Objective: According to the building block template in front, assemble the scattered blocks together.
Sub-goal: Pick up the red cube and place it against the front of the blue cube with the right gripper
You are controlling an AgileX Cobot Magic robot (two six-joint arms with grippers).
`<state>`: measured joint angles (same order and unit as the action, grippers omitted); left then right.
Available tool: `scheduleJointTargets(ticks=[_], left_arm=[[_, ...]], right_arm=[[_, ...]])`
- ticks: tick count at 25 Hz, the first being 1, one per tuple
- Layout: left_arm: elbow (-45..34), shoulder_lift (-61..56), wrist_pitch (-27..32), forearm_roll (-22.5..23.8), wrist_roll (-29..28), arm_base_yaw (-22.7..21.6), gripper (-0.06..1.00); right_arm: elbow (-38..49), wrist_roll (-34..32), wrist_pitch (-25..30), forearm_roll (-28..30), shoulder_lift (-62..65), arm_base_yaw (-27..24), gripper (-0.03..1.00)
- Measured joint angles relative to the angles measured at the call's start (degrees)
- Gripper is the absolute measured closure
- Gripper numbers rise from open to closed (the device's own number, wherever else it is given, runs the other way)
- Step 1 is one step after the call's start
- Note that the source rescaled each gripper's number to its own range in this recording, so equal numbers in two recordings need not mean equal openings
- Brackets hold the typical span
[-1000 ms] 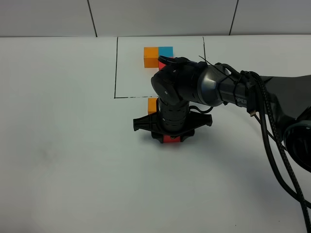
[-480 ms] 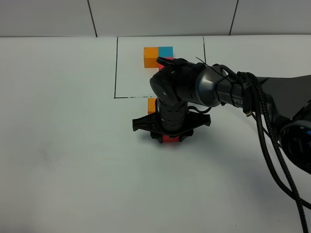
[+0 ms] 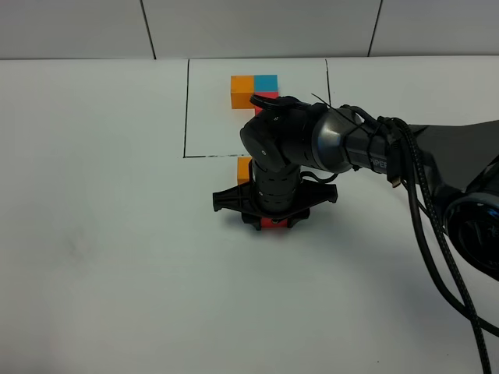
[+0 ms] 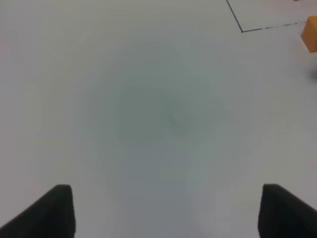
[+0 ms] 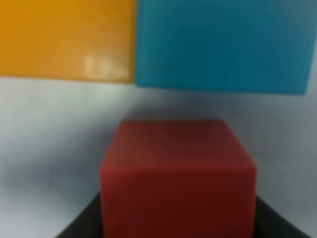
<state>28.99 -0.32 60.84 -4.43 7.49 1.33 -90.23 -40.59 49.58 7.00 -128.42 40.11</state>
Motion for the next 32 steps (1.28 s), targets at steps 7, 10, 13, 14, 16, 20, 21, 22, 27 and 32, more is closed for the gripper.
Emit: scheduleJointTargets(ticks=[7,10,13,14,16,20,21,22,27,32], left_arm=[[0.00,0.00,0.00,0.00,0.00,0.00,0.17],[0.00,0.00,0.00,0.00,0.00,0.00,0.17],[0.00,0.00,0.00,0.00,0.00,0.00,0.17],[0.00,0.00,0.00,0.00,0.00,0.00,0.17],[0.00,0.00,0.00,0.00,0.00,0.00,0.17],[0.00,0.00,0.00,0.00,0.00,0.00,0.17],[0.00,0.00,0.00,0.00,0.00,0.00,0.17],[0.00,0.00,0.00,0.00,0.00,0.00,0.17],[0.00,0.00,0.00,0.00,0.00,0.00,0.17],[0.00,0.00,0.00,0.00,0.00,0.00,0.17]], right_arm=[[0.00,-1.36,-1.10,1.42,-0.06,0.00,0.97],[0.00,-1.57,-1.40,1.78,-0.06,-0.02,0.97],[0.00,-1.68,-1.76,1.78,-0.11,-0.52,0.97],[0.00,-1.68,-1.87,1.78,-0.11,-0.65,0.97],[0.00,-1.68,-1.87,1.83,-0.11,-0.79,0.97],[0.00,-1.70,-1.87,1.83,-0.11,-1.15,0.97],[0.00,-1.70,-1.87,1.83,-0.11,-1.15,0.97],[0.00,-1.75,-1.87,1.83,-0.11,-1.15,0.97],[0.00,-1.75,-1.92,1.83,-0.11,-1.15,0.97],[0.00,-2.00,-2.24,1.90,-0.11,-1.15,0.97]])
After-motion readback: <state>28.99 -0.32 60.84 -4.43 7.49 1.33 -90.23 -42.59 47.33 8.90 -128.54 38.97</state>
